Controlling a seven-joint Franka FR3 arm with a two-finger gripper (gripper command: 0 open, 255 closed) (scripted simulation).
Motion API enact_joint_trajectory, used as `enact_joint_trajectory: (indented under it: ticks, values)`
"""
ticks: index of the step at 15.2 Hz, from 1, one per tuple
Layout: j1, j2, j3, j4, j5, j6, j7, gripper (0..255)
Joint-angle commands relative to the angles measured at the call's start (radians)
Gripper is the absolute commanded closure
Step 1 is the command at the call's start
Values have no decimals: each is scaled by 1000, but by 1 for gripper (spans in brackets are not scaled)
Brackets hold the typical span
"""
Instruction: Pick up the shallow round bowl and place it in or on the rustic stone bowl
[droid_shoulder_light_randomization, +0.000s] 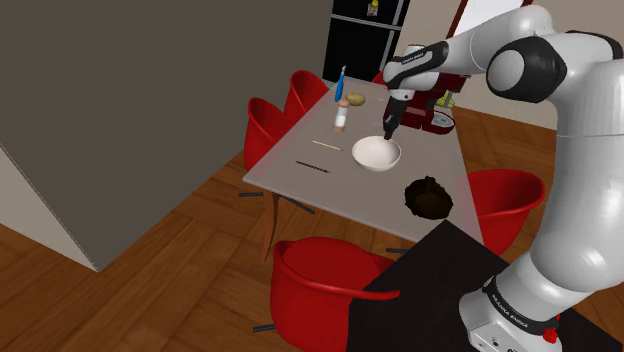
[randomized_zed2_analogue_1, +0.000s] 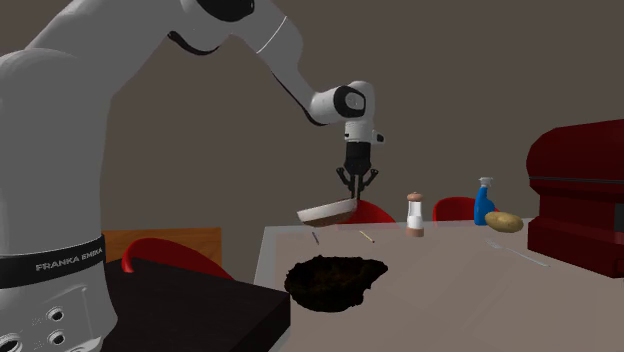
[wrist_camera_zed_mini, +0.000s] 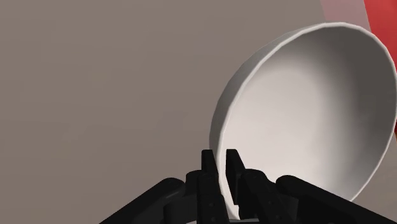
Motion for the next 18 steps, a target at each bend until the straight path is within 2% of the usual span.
enact_joint_trajectory:
  ticks: [1, 4, 11, 18]
  values:
    - [0, -9, -2, 13, -3, -22, 2, 255]
    - [1, -23, -4, 25, -7, -47, 5, 255]
    - [-43, -207, -53, -222, -40, 17, -96, 255]
    - [-100, -356, -112, -395, -84, 45, -201, 255]
